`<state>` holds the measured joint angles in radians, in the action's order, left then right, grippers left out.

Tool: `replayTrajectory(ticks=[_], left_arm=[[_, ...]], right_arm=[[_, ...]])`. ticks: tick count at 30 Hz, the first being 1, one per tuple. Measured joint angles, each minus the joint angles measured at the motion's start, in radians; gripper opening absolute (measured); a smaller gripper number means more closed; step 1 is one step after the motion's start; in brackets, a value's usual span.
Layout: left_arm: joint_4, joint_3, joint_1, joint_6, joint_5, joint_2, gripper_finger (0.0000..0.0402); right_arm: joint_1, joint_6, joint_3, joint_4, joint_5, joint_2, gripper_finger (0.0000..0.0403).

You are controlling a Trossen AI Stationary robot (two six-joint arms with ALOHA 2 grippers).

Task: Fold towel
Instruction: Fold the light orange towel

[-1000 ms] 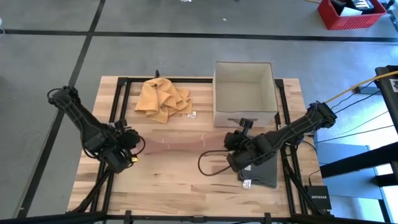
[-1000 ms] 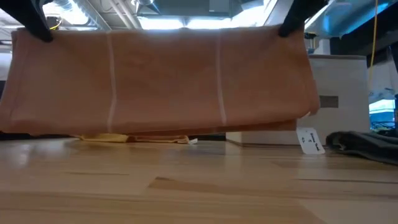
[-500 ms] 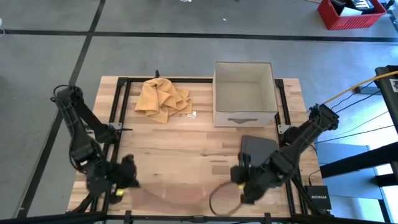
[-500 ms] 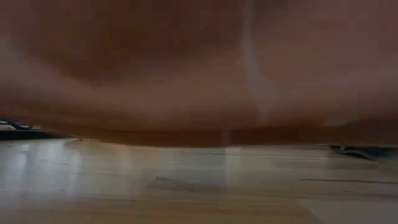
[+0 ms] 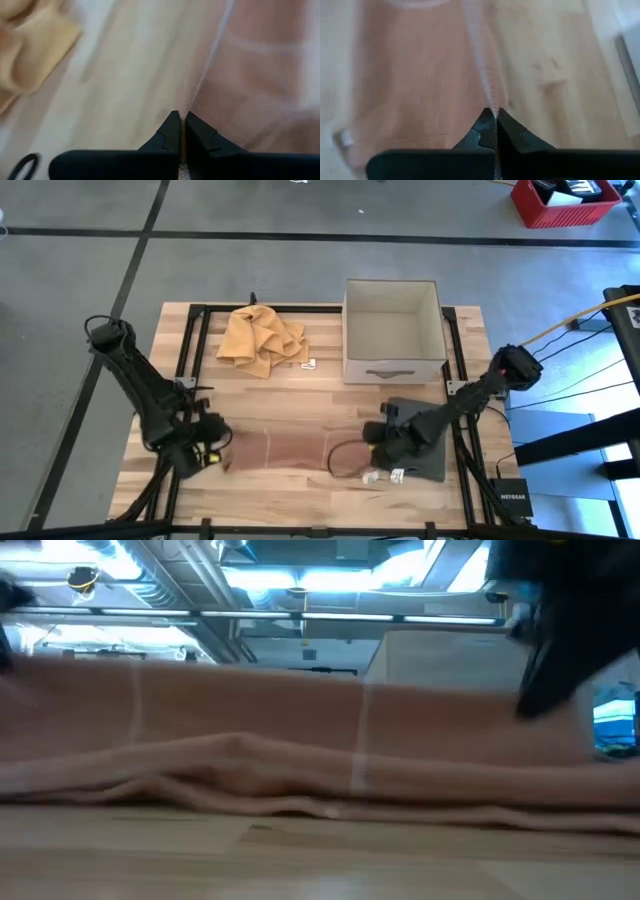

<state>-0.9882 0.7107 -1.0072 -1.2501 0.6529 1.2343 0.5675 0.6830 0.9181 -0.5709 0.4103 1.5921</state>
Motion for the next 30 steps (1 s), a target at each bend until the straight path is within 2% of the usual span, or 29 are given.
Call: replayTrajectory(ticks=[4,8,13,17,20,23,26,30], left_arm=[[0.019,-0.133,0.023,-0.077,0.005,0.000,0.0001],[0.020,-0.162,0.038,-0.067,0.001,0.000,0.0001],[0.020,-0.157,0.049,0.053,-0.033,-0.002,0.0001],[0.070,-0.156,0.049,0.251,-0.133,-0.002,0.0007],[0.073,-0.159,0.054,0.282,-0.165,-0.002,0.0029],[0.070,-0.159,0.068,0.272,-0.183,-0.003,0.0067],[0.056,-0.145,0.088,0.262,-0.228,-0.003,0.0112],[0.037,-0.040,0.115,0.236,-0.308,-0.007,0.0154]], right_arm=[[-0.065,-0.002,-0.113,0.098,0.018,0.000,0.0001],[-0.094,-0.029,-0.135,0.141,0.013,0.000,0.0006],[-0.105,-0.092,-0.115,0.123,0.000,0.000,0.0020],[-0.104,-0.128,-0.109,0.105,-0.015,0.000,0.0025],[-0.104,-0.126,-0.113,0.099,-0.018,0.000,0.0028],[-0.105,-0.111,-0.113,0.097,-0.021,0.000,0.0048],[-0.104,-0.104,-0.112,0.092,-0.046,0.000,0.0087],[-0.104,-0.101,-0.021,-0.029,-0.143,-0.006,0.0145]])
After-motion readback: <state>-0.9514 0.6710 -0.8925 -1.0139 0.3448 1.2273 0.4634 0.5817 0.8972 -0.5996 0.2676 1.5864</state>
